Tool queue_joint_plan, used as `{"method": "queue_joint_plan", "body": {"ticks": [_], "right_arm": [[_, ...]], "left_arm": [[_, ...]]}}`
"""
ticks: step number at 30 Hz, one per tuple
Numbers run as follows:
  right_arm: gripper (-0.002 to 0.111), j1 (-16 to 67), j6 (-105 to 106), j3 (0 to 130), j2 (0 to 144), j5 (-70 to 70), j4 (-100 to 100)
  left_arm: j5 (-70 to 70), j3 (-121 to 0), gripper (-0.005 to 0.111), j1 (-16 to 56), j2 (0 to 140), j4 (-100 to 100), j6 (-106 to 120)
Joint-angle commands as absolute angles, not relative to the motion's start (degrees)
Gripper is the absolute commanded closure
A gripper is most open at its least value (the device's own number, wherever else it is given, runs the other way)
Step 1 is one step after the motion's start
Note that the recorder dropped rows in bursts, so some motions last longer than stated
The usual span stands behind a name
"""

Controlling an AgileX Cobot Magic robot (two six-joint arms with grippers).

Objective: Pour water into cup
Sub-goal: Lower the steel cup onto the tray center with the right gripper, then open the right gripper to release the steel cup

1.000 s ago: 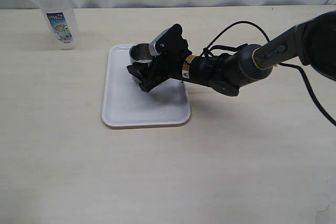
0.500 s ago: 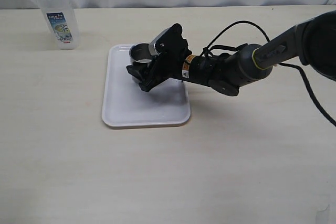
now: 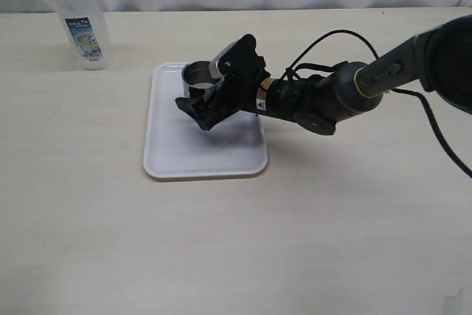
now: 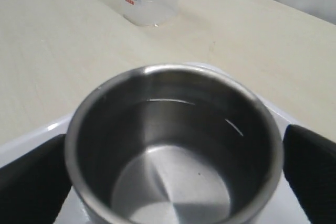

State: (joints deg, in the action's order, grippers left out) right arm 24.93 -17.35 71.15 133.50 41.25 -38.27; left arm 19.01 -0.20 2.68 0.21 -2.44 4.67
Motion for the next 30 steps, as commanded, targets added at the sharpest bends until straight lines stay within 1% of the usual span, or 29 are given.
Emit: {"method": "queue_joint_plan", "body": {"ticks": [1, 26, 30], "right_arm": [[-0.001, 24.99, -17.60, 71.24, 131.94, 42.10, -38.16], [-0.001, 25.45, -17.60, 71.24, 123.54, 41.87, -36.68], [-0.001, 25.45, -20.76, 71.24, 121.36, 41.06, -36.68]], "left_arm": [[18.49, 0.00, 0.107, 2.64, 0.00, -2.45, 4.44], [18.49, 0.00, 0.107, 2.64, 0.00, -2.45, 4.44], [18.49, 0.00, 0.107, 2.64, 0.00, -2.45, 4.44]]}}
